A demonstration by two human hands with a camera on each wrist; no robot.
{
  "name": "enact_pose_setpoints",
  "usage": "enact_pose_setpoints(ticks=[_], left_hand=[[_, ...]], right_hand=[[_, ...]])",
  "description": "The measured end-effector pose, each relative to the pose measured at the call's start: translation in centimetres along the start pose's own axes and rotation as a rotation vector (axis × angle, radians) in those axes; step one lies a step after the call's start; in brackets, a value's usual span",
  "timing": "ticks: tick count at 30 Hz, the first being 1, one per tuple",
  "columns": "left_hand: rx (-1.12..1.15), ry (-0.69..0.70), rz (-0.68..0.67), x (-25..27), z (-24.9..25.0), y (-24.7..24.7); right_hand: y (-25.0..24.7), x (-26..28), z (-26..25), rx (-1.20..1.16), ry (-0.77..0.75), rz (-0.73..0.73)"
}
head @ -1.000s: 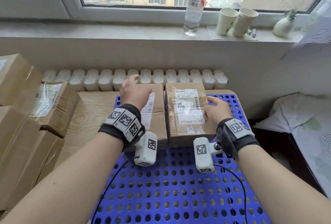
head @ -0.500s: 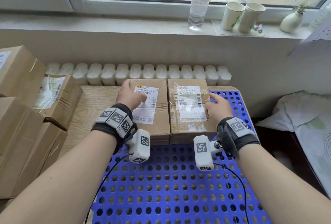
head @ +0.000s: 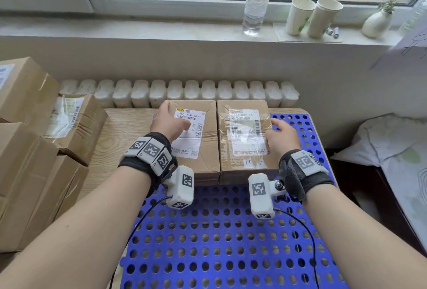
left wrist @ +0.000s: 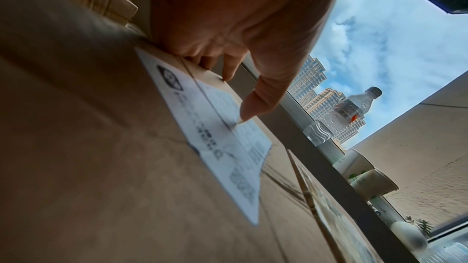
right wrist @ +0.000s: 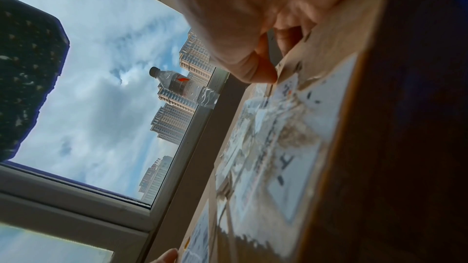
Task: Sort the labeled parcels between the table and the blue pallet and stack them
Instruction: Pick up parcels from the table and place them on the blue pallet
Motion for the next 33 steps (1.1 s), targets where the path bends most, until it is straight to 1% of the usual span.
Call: enact_pose_setpoints(ticks=[12,16,19,22,27,33], left_hand=[[-0.02,0.016,-0.013,0.2,0.4,0.0],[-0.032,0.047,0.048,1.1,1.4,-1.0],[-0.043,0.107,0.084,2.3,2.9,-2.4],[-0.031,0.149,0.066,3.3,4.0,-3.2],[0.005,0.216,-0.011,6.8,5.3,-4.2],[0.011,0.263,-0.01,11.5,5.7,-5.6]], right_hand=[[-0.3,0.7,-0.4,0.077,0.001,0.004],[-0.5,1.6,-1.4,0.067,0.005,-0.041],[-1.2,2.7,-2.7,0.085,-0.048,-0.039],[-1.6,4.1,-4.3,0.115,-0.124,-0.037],[-1.9,6.9,-6.7,0.208,-0.239,-0.078],[-2.5,11.4,-7.8,0.216,-0.324,-0.143]])
Point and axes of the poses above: each hand's wrist, its own x-axis away from the middle knuckle, its own y-axis out of the palm, z = x × y, the point moved 7 cm from there along -x, towards the middle knuckle, and after that the axes turned 3 degrees about z, right-handed, at the moved point
